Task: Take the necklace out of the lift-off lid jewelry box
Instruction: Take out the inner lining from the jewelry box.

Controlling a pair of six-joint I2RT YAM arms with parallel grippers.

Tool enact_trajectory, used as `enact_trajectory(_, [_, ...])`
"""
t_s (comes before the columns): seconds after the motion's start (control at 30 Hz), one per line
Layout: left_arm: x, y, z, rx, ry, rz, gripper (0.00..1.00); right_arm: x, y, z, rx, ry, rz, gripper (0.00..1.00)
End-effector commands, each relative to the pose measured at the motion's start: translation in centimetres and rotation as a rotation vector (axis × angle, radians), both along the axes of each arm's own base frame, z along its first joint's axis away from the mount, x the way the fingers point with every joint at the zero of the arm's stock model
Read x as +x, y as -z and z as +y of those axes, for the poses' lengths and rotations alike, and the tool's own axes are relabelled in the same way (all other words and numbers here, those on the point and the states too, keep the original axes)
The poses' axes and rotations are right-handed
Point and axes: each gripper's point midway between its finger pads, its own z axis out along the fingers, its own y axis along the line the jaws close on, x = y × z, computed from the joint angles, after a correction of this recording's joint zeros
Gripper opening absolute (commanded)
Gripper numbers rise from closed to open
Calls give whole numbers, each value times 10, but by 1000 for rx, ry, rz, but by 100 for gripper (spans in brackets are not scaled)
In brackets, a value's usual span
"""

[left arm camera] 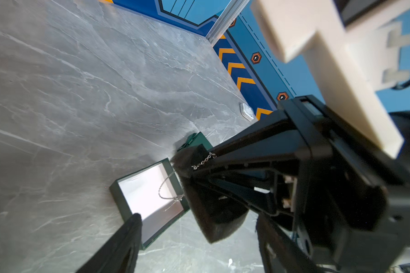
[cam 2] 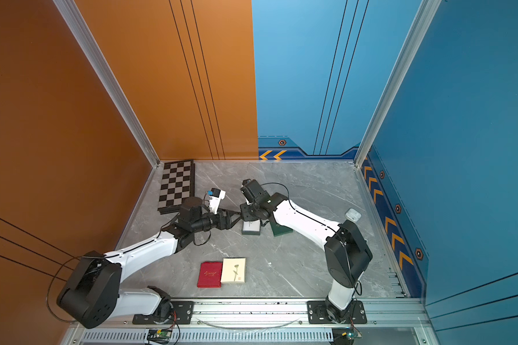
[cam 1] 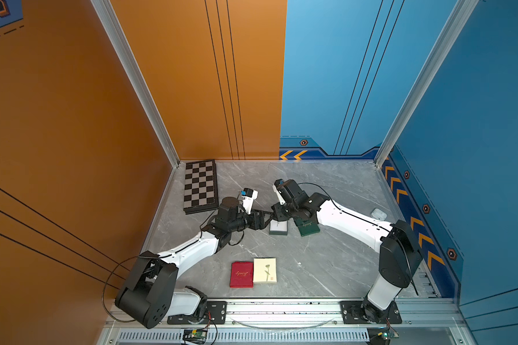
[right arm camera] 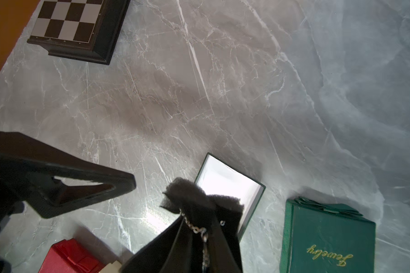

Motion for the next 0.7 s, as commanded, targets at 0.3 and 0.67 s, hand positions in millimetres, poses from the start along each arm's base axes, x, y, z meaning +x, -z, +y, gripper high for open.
enact_trajectory(0.3, [-6, -17, -15, -86, 106, 3, 52, 0, -21, 4, 72, -5, -47, 13])
enact_trajectory(0.67, [-6, -13, -16, -81, 114, 8, 38, -3, -28, 12, 141, -25, -45, 13])
